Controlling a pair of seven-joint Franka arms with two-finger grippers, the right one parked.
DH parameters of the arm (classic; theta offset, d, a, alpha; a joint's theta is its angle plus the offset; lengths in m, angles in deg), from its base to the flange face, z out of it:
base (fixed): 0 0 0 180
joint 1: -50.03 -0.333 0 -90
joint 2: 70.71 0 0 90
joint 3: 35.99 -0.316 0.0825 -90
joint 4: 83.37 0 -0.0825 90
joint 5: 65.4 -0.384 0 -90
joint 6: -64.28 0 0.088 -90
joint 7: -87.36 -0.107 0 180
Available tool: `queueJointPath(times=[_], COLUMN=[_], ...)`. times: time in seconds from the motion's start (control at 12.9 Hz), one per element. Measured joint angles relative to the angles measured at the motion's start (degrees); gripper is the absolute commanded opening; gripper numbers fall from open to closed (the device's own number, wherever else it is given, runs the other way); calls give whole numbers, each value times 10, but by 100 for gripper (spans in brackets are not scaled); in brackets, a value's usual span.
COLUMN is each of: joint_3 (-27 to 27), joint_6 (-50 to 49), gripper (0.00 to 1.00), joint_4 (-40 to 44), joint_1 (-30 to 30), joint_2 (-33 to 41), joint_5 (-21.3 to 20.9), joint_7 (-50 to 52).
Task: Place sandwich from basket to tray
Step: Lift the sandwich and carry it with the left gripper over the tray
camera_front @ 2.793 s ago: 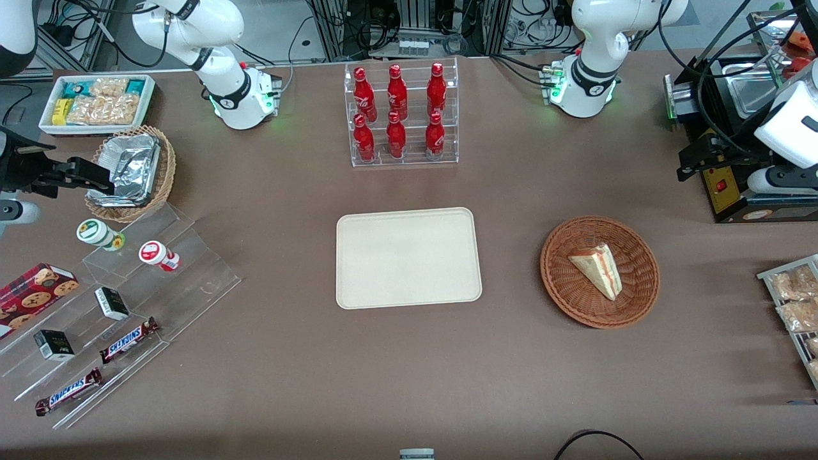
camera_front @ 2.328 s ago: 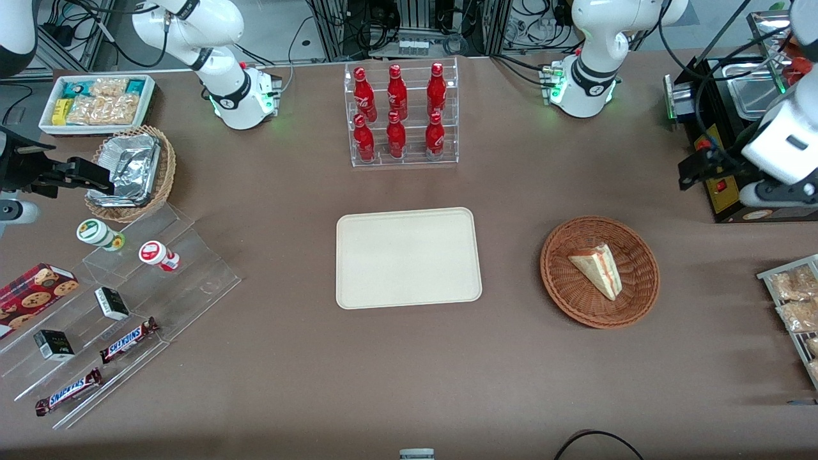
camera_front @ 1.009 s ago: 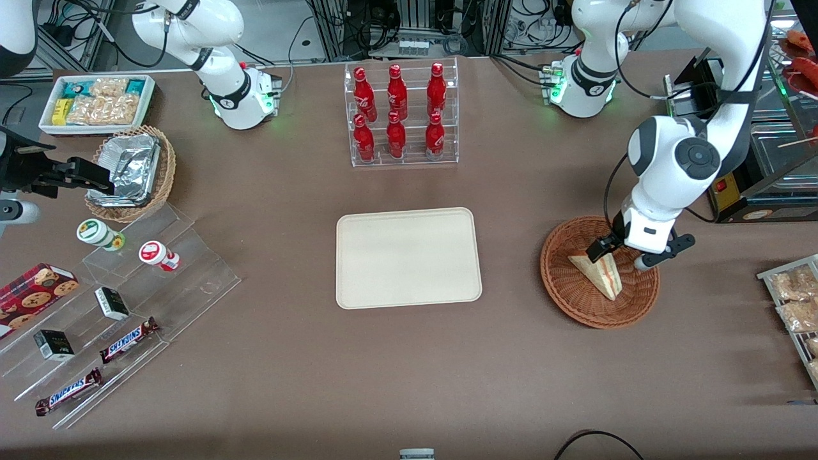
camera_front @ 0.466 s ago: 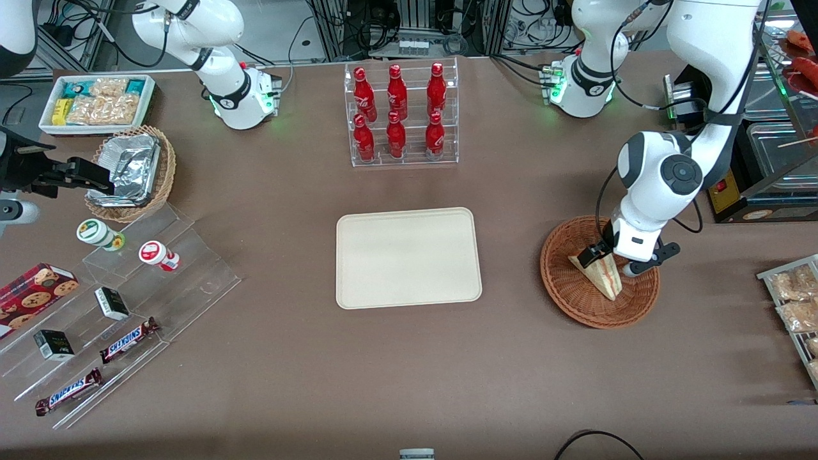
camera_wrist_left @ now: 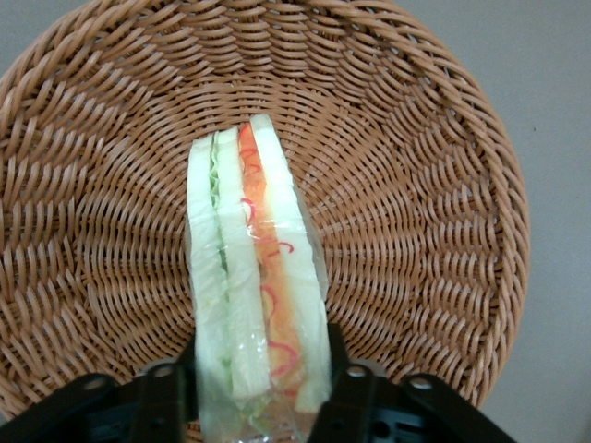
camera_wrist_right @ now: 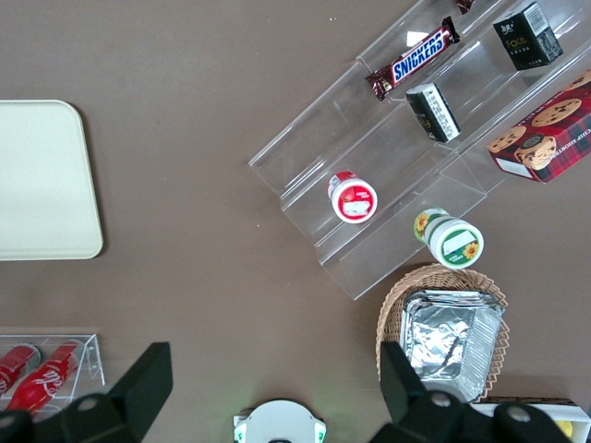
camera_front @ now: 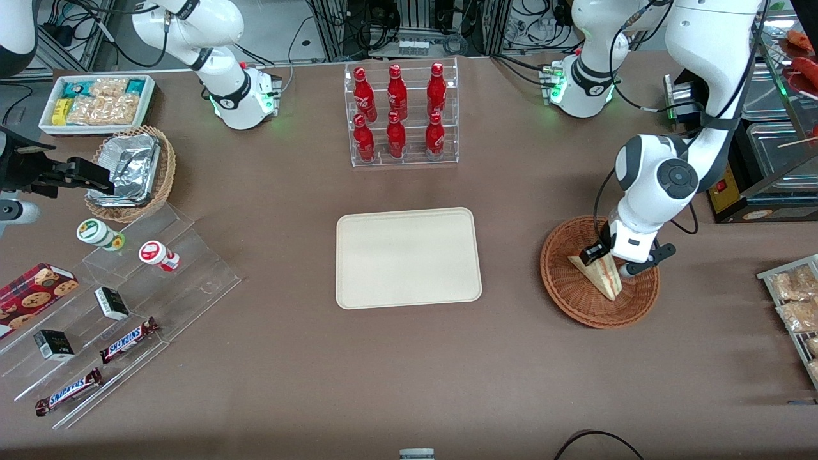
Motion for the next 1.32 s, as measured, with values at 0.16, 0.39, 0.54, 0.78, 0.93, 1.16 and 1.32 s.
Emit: queueJointPath(times=[0.16,0.39,0.54,0.78,0.93,1.16,1.32], joint_3=[0,2,3,5,7,10,11], joint_6=[4,-27,-137,-299,-351,-369,-369], gripper=[0,0,0,0,0,0,0], joint_4=[5,25,77,186,229,261,278], joint_1=[0,1,17,69,112,194,250], joint_2=[2,20,37,49,49,38,20], joint_5=[0,-5,-23,-34,-34,-34,-34], joint_7=[0,-1,-1,0,6,59,90])
